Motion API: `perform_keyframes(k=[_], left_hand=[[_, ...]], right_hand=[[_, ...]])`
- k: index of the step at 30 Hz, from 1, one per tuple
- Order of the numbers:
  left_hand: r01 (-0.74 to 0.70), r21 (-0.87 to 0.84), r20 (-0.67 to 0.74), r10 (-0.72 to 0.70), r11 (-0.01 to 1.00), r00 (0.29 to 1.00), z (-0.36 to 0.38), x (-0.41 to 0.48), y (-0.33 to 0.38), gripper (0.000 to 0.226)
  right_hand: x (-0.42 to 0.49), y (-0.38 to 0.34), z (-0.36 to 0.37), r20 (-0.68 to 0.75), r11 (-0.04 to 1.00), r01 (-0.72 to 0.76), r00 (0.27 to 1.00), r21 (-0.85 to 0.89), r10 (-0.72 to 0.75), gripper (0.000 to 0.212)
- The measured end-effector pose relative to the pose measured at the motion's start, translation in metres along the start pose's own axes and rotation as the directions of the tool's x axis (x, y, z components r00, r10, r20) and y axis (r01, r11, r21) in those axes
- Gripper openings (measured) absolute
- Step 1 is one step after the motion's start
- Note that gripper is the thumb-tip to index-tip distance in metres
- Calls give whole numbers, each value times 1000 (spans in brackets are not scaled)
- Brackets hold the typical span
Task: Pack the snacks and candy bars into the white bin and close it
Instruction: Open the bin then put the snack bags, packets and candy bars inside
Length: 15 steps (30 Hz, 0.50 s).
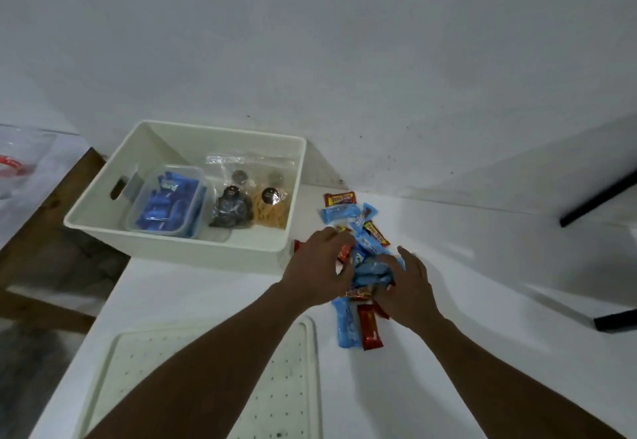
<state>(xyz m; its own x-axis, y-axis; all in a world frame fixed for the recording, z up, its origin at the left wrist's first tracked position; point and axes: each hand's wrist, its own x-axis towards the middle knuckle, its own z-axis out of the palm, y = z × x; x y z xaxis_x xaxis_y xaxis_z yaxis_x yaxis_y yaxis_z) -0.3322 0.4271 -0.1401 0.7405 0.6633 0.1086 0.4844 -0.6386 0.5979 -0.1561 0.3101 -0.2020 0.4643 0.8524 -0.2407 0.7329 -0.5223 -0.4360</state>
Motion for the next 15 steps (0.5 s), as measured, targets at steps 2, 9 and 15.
perform_keyframes(k=[2, 9, 15], left_hand=[[7, 160, 160, -33, 987, 987, 33, -14, -13, 74], [133, 487, 353, -333, 863, 874, 100, -12, -57, 144], [168, 506, 376, -391, 846, 840, 126, 30, -56, 137]], right_hand=[[1, 20, 14, 40, 988, 98, 995, -119, -94, 81], [43, 64, 31, 292, 846, 443, 886, -297, -361, 99], [62, 106, 31, 143, 854, 480, 877, -201, -459, 72]])
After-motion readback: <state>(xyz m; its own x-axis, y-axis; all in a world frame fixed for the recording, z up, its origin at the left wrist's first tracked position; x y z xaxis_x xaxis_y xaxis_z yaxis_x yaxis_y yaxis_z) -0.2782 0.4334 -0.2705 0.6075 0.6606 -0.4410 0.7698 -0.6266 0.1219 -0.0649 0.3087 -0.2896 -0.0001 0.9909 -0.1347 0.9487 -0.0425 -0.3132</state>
